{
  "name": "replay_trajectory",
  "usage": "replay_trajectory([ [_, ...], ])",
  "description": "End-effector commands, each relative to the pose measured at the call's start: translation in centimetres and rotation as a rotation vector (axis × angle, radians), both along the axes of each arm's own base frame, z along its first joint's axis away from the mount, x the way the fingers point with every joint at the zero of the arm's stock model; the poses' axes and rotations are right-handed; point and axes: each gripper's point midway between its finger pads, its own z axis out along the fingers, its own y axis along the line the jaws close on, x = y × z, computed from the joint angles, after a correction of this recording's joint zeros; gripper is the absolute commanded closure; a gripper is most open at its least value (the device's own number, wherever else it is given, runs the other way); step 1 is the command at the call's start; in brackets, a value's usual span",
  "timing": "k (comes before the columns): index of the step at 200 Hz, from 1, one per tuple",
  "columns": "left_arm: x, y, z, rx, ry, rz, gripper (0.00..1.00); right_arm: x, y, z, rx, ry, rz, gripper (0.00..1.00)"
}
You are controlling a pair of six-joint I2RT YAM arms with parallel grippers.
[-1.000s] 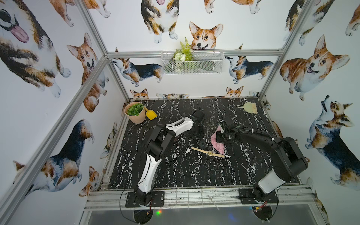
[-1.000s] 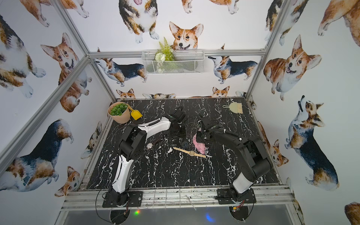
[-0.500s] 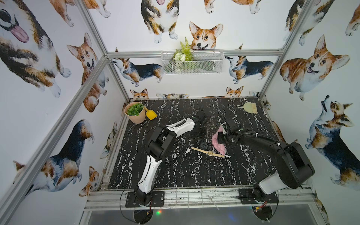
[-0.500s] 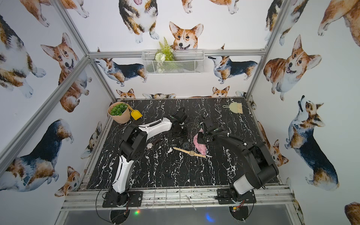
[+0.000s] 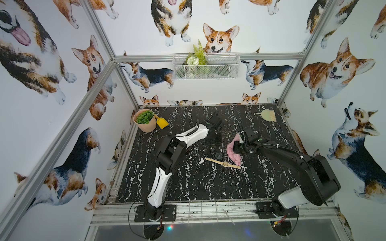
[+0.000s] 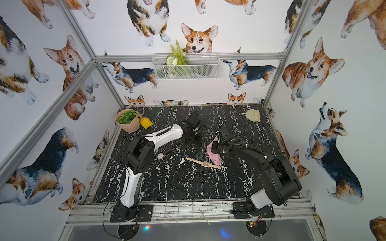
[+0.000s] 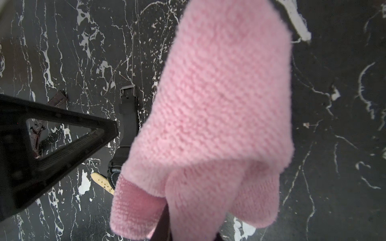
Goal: Wipe the watch dial
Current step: Wipe the dirt from the watch dial.
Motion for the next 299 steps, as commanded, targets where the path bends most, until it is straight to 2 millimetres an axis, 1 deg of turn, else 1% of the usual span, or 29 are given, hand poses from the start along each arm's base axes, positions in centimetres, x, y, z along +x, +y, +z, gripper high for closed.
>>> replay_trajectory([
  [1, 1.5, -1.6, 0.4, -0.063, -0.022, 0.025, 0.63, -0.1, 0.6, 0.3, 0.028, -0.006, -0.008, 0.83],
  [21, 2.2, -2.5, -0.3, -0.087, -0.021, 0.046, 0.63, -0.5, 1.4, 0.4, 0.035, -0.004, 0.008, 0.83],
  [46, 2.4, -2.7, -2.4, -0.068, 0.010, 0.055, 0.63, -0.9, 2.9, 0.7, 0.045, -0.007, 0.042, 0.82],
  [71, 2.2, -2.1, -4.3, -0.031, 0.035, 0.067, 0.64, -0.9, 4.5, 1.0, 0.057, -0.013, 0.074, 0.82],
  [91, 1.7, -1.4, -5.8, 0.000, 0.069, 0.085, 0.64, -0.9, 6.0, 1.0, 0.075, -0.014, 0.100, 0.81],
  [108, 1.1, -0.7, -6.9, -0.002, 0.104, 0.123, 0.65, -0.9, 7.4, 0.6, 0.082, -0.010, 0.126, 0.80],
  [131, 0.8, 0.2, -7.2, 0.008, 0.117, 0.159, 0.65, -0.8, 8.9, -0.6, 0.067, 0.002, 0.155, 0.77],
  [146, 0.7, 0.8, -7.1, 0.013, 0.121, 0.174, 0.65, -0.8, 9.3, -1.6, 0.047, 0.008, 0.161, 0.76],
  [166, 0.8, 1.1, -6.8, 0.007, 0.122, 0.185, 0.66, -0.7, 9.0, -2.9, -0.001, 0.015, 0.147, 0.73],
  [196, 0.6, 1.6, -7.1, 0.008, 0.142, 0.201, 0.66, -0.3, 7.4, -4.6, -0.090, 0.020, 0.094, 0.71],
  [208, 0.5, 1.9, -7.3, 0.008, 0.152, 0.214, 0.66, -0.5, 6.8, -5.3, -0.135, 0.033, 0.087, 0.71],
  [222, 0.4, 2.7, -7.6, 0.019, 0.165, 0.234, 0.66, -1.0, 6.0, -5.8, -0.195, 0.031, 0.092, 0.72],
  [232, 0.7, 3.3, -7.4, 0.019, 0.167, 0.251, 0.66, -1.5, 5.5, -5.9, -0.217, 0.029, 0.101, 0.72],
  [252, 1.8, 4.5, -6.2, 0.031, 0.159, 0.273, 0.66, -2.3, 4.6, -6.0, -0.220, 0.021, 0.105, 0.73],
  [269, 2.8, 5.1, -4.7, 0.066, 0.130, 0.245, 0.66, -2.9, 4.2, -6.1, -0.205, 0.016, 0.113, 0.77],
  [288, 3.0, 5.0, -4.4, 0.098, 0.126, 0.210, 0.66, -3.5, 4.2, -6.8, -0.173, 0.043, 0.121, 0.79],
  [299, 2.9, 5.1, -4.7, 0.103, 0.134, 0.211, 0.66, -3.6, 4.3, -7.0, -0.160, 0.053, 0.127, 0.79],
])
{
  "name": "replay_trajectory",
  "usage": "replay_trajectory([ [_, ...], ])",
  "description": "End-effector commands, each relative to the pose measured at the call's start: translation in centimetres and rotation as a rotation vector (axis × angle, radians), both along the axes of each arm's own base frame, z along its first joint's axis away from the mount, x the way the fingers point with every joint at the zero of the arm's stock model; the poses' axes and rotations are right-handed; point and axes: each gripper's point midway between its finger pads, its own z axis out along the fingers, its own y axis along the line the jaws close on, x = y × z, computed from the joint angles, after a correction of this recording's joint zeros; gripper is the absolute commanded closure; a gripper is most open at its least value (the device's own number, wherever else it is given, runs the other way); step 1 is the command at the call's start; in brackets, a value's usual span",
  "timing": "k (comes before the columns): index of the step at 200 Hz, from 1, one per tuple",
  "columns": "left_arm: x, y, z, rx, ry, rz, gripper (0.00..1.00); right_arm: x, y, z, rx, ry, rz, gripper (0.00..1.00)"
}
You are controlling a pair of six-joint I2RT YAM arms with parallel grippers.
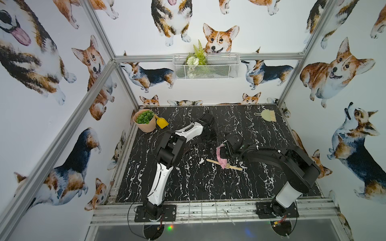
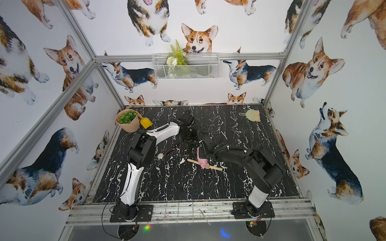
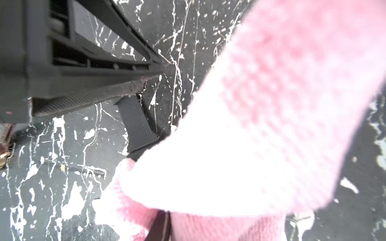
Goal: Wipe the watch dial
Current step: Wipe the dirt from the watch dial.
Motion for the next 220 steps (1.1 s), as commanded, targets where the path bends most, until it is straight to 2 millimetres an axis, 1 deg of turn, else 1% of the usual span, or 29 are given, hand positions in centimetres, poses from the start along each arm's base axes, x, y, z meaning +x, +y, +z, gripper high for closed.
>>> replay_trajectory([
  [1, -1.0, 2.8, -1.4, 0.148, 0.040, -0.011, 0.66, -3.1, -2.2, -2.8, -0.083, 0.151, 0.008, 0.79],
  [23, -1.5, 3.2, -1.9, 0.164, 0.048, -0.008, 0.66, -3.0, -1.7, -2.8, -0.079, 0.164, 0.026, 0.80],
  [32, -1.7, 3.3, -1.8, 0.163, 0.047, -0.003, 0.66, -3.0, -1.5, -2.7, -0.077, 0.164, 0.030, 0.80],
  [50, -1.4, 3.1, -0.8, 0.124, 0.031, 0.013, 0.66, -3.0, -1.4, -2.6, -0.076, 0.163, 0.035, 0.80],
  [70, -1.1, 2.4, 1.0, 0.091, 0.010, 0.015, 0.65, -2.9, -1.5, -2.5, -0.081, 0.164, 0.040, 0.80],
  [91, -1.2, 1.9, 2.4, 0.053, 0.005, 0.015, 0.61, -2.9, -1.3, -2.4, -0.082, 0.164, 0.046, 0.80],
  [108, -1.6, 1.8, 2.8, 0.041, 0.008, 0.009, 0.50, -2.7, -1.2, -2.3, -0.083, 0.162, 0.052, 0.80],
  [114, -1.8, 1.9, 2.8, 0.043, 0.011, 0.004, 0.48, -2.7, -1.2, -2.2, -0.084, 0.161, 0.055, 0.80],
  [138, -2.8, 2.3, 2.4, 0.064, 0.020, -0.019, 0.47, -2.5, -1.2, -2.1, -0.089, 0.155, 0.056, 0.80],
  [165, -4.1, 2.7, 0.8, 0.080, 0.048, -0.024, 0.47, -2.4, -0.8, -2.0, -0.085, 0.157, 0.065, 0.80],
  [180, -4.0, 2.5, 0.5, 0.065, 0.045, -0.007, 0.47, -2.4, -0.5, -1.9, -0.083, 0.156, 0.075, 0.80],
  [220, -2.9, 0.7, 1.6, 0.001, 0.016, -0.003, 0.47, -2.6, 0.4, -1.9, -0.086, 0.160, 0.099, 0.81],
])
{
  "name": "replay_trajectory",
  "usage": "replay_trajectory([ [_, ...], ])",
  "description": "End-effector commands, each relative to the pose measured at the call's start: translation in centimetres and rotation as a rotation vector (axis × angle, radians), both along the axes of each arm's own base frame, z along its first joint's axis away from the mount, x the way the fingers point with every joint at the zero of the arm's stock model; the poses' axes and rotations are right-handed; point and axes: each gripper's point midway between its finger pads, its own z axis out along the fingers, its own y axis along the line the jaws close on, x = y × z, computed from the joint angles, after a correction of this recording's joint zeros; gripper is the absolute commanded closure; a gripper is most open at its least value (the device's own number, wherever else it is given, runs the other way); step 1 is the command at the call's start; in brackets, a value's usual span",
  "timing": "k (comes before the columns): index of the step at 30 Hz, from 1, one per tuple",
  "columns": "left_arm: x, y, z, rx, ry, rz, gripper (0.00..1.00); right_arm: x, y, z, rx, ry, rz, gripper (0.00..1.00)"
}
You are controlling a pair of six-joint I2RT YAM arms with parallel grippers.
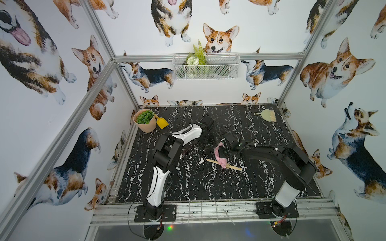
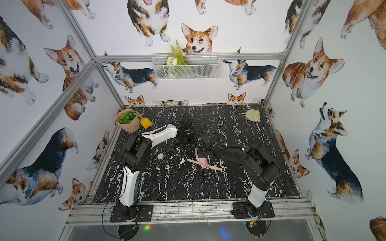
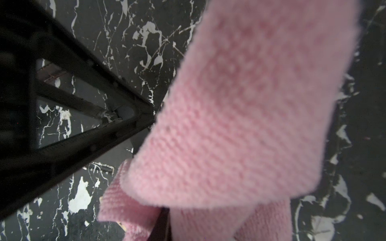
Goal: Wipe the watch dial
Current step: Wipe the dirt from the watch dial.
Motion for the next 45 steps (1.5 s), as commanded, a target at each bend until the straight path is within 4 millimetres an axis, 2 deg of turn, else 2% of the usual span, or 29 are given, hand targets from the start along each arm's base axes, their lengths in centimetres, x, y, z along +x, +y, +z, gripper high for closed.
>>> replay_trajectory([
  [1, 0.9, -1.1, 0.8, -0.043, -0.022, 0.017, 0.47, -2.4, -1.4, -1.9, -0.088, 0.108, 0.029, 0.81],
  [6, 1.0, -1.4, 1.9, -0.069, -0.032, 0.025, 0.47, -2.3, -1.2, -1.7, -0.086, 0.104, 0.030, 0.81],
  [9, 0.7, -1.3, 1.7, -0.058, -0.016, 0.027, 0.47, -2.3, -1.2, -1.8, -0.087, 0.105, 0.026, 0.81],
  [24, -0.9, 1.4, -3.9, 0.100, 0.060, 0.027, 0.50, -2.6, -2.2, -1.9, -0.116, 0.113, -0.001, 0.82],
  [28, -1.8, 3.0, -5.1, 0.166, 0.090, 0.048, 0.51, -2.9, -3.5, -1.3, -0.204, 0.090, 0.002, 0.84],
  [31, -2.4, 3.8, -6.1, 0.197, 0.121, 0.056, 0.51, -3.3, -5.5, -1.0, -0.335, 0.069, 0.001, 0.87],
  [35, -2.9, 5.2, -6.5, 0.282, 0.148, 0.027, 0.52, -3.5, -7.8, -0.3, -0.457, 0.038, -0.009, 0.87],
  [38, -3.0, 5.6, -6.7, 0.302, 0.150, 0.016, 0.52, -3.5, -8.7, 0.5, -0.477, 0.016, -0.016, 0.86],
  [41, -3.0, 5.4, -6.7, 0.291, 0.150, 0.020, 0.52, -3.6, -7.4, 1.2, -0.385, 0.007, 0.011, 0.86],
  [45, -2.7, 4.7, -6.5, 0.262, 0.146, 0.027, 0.52, -3.1, -3.2, 3.6, -0.154, -0.043, 0.078, 0.86],
])
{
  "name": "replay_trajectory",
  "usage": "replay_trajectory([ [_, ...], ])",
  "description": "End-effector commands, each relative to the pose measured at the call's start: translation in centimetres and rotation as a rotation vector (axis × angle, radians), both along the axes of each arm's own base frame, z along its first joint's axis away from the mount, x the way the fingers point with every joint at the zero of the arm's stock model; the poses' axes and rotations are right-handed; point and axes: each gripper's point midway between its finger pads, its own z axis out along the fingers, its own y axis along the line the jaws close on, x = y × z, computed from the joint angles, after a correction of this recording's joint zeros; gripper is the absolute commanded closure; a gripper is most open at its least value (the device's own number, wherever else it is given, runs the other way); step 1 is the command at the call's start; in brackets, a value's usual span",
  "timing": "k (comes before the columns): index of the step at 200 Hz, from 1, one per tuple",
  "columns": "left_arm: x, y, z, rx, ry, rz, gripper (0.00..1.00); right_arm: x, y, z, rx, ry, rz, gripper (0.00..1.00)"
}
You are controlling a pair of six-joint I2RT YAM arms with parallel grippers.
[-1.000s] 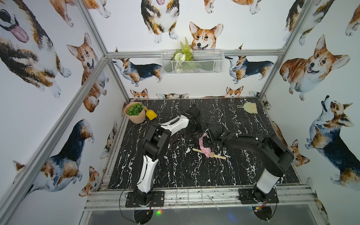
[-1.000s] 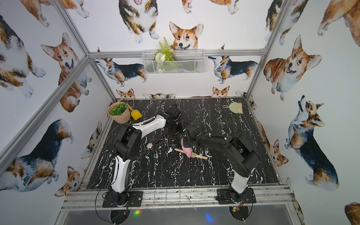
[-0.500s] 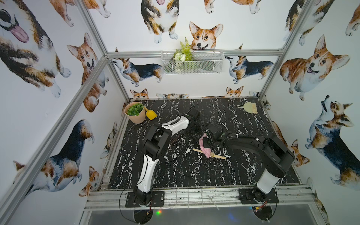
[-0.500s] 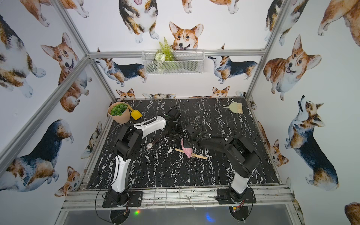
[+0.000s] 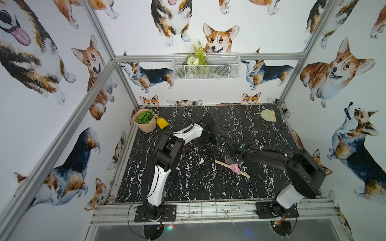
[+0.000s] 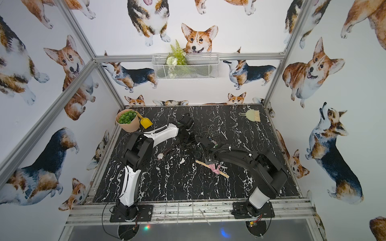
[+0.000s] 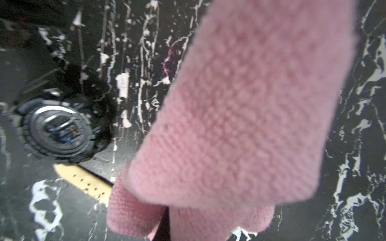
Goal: Wipe the watch dial
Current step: Wipe the dirt from the watch dial.
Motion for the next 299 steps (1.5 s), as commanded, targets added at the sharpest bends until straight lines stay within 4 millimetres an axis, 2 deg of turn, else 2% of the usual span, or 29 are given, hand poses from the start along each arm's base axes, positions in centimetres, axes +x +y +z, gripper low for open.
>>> replay_trajectory([
  [1, -2.4, 4.5, -4.3, 0.237, 0.095, 0.019, 0.52, 0.8, 4.1, 2.3, 0.208, -0.036, 0.069, 0.87],
  [20, -2.3, 4.1, -4.2, 0.215, 0.097, 0.025, 0.52, 1.4, 6.4, 3.6, 0.296, -0.040, 0.096, 0.87],
  [33, -2.4, 3.9, -4.3, 0.205, 0.104, 0.029, 0.52, 1.7, 7.8, 3.7, 0.337, -0.027, 0.116, 0.87],
  [62, -2.7, 3.8, -4.5, 0.193, 0.115, 0.033, 0.52, 2.6, 8.9, 1.5, 0.315, 0.016, 0.106, 0.86],
  [86, -3.0, 3.8, -4.8, 0.191, 0.125, 0.040, 0.52, 3.5, 8.4, -1.5, 0.275, 0.060, 0.066, 0.85],
  [108, -3.3, 3.9, -4.9, 0.187, 0.138, 0.042, 0.52, 4.3, 7.8, -3.0, 0.263, 0.077, 0.033, 0.84],
  [177, -3.8, 4.3, -5.3, 0.199, 0.152, 0.031, 0.52, 3.7, 3.6, -4.7, 0.138, 0.125, -0.041, 0.90],
  [209, -4.0, 4.5, -5.5, 0.211, 0.154, 0.023, 0.52, 3.3, 1.6, -4.4, 0.059, 0.117, -0.066, 0.92],
  [236, -4.2, 4.7, -5.6, 0.219, 0.158, 0.020, 0.52, 3.3, 0.3, -3.3, 0.020, 0.081, -0.087, 0.94],
  [275, -4.3, 4.9, -5.9, 0.226, 0.162, 0.018, 0.52, 3.6, 0.4, -0.9, 0.072, 0.030, -0.093, 0.95],
  [299, -4.2, 4.8, -5.8, 0.226, 0.161, 0.017, 0.53, 3.8, 1.1, 0.7, 0.154, 0.001, -0.091, 0.95],
])
